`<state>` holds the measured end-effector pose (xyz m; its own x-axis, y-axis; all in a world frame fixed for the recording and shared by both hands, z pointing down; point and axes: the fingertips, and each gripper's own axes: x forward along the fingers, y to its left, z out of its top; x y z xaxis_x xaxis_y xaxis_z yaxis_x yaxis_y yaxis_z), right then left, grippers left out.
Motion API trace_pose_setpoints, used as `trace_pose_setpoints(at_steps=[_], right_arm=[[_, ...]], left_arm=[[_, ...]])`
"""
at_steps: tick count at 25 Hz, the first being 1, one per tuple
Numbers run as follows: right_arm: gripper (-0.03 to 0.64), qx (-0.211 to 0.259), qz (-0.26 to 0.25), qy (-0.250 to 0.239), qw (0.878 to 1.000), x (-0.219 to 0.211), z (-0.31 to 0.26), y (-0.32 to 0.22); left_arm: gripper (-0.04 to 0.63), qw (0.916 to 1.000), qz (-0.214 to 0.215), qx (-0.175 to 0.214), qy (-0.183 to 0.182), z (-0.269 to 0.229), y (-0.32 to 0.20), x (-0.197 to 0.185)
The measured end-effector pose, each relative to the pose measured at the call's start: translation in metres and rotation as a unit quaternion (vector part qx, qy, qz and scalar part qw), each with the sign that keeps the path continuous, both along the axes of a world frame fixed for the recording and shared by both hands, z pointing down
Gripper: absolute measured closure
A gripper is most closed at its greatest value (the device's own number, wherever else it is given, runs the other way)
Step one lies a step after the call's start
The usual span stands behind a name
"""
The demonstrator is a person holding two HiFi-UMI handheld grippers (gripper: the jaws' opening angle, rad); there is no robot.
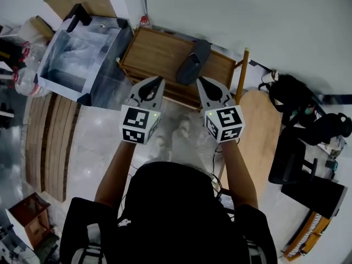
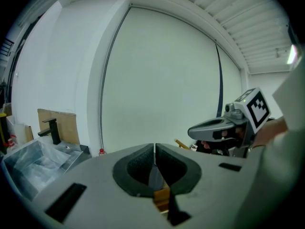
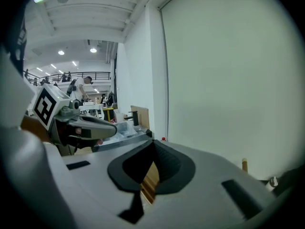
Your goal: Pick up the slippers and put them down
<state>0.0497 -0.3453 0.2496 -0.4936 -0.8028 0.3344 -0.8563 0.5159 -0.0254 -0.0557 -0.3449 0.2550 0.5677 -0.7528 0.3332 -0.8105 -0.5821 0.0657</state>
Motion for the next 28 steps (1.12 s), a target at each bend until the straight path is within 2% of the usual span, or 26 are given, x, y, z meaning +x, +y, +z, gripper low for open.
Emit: trace_pose_setpoints(at_steps=[10,16,22,28], right_arm=[[0.627,-0.045,-0.024,0.011,0.999,0.031,0.041,-0.042],[0.627,-0.073,-0.038,0.025,0.996,0.046,0.067,-0.066],[0.627,-0.098,-0.059,0.055,0.992,0.054,0.098,-0.08],[0.627,-0.125,-0.076,0.08,0.986,0.058,0.129,-0.09]], left_arm=[[0.583,0.9997,-0.006,-0.009,-0.023,0.025,-0.042,0.031],[0.583,0.9993,-0.015,-0.033,0.006,0.038,-0.069,0.048],[0.583,0.9983,-0.018,-0.045,-0.033,0.071,-0.083,0.057],[0.583,0.997,-0.026,-0.063,-0.037,0.095,-0.094,0.063]])
